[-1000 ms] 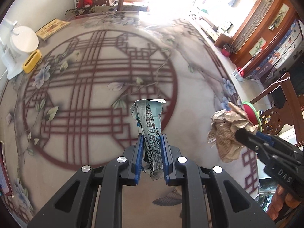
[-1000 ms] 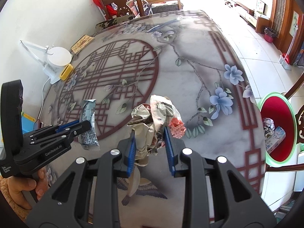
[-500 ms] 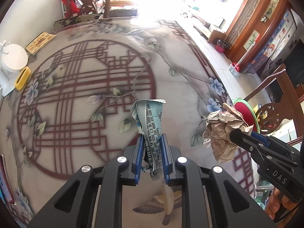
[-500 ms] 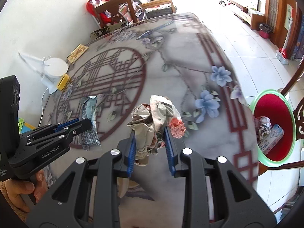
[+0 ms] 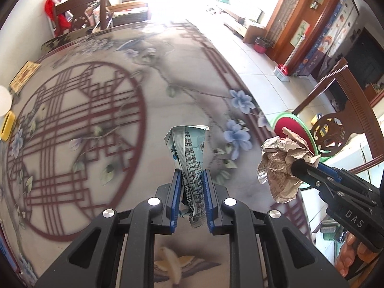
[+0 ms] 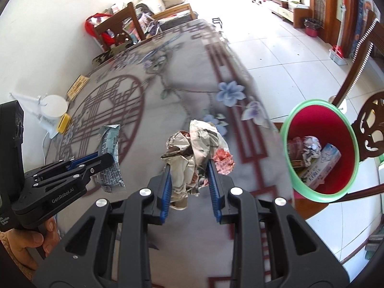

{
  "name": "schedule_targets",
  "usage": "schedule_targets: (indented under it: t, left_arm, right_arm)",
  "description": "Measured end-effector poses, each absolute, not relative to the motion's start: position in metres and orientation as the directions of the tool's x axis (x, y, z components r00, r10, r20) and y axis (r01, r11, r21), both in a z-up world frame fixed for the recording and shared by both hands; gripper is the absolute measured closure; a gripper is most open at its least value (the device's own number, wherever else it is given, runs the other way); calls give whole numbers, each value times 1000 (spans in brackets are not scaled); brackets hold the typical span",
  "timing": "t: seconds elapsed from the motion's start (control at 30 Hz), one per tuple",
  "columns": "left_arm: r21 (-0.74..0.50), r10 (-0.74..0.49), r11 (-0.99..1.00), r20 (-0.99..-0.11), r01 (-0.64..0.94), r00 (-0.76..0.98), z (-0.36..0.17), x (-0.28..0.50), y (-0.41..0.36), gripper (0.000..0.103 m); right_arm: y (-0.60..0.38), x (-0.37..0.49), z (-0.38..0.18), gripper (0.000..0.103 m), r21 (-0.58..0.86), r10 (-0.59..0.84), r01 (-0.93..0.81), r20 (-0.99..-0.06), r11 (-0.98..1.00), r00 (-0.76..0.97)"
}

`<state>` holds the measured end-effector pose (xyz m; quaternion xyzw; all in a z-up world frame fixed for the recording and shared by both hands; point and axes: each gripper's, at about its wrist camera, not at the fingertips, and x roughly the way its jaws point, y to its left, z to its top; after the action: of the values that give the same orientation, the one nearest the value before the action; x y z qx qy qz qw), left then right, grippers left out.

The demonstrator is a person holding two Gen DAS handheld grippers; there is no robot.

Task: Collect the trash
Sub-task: 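Carry the crumpled paper and printed wrapper toward the red bin with both tools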

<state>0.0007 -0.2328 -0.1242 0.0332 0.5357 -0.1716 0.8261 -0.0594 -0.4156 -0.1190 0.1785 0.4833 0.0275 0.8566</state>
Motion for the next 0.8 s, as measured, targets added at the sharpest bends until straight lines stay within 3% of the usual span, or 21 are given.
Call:
schedule_targets:
  t: [0.8]
  left_arm:
    - [-95, -259, 896, -905, 433, 337, -127, 1, -351, 87]
  right_arm:
    - [-520, -76, -130, 75, 351, 184, 220, -818, 910, 545]
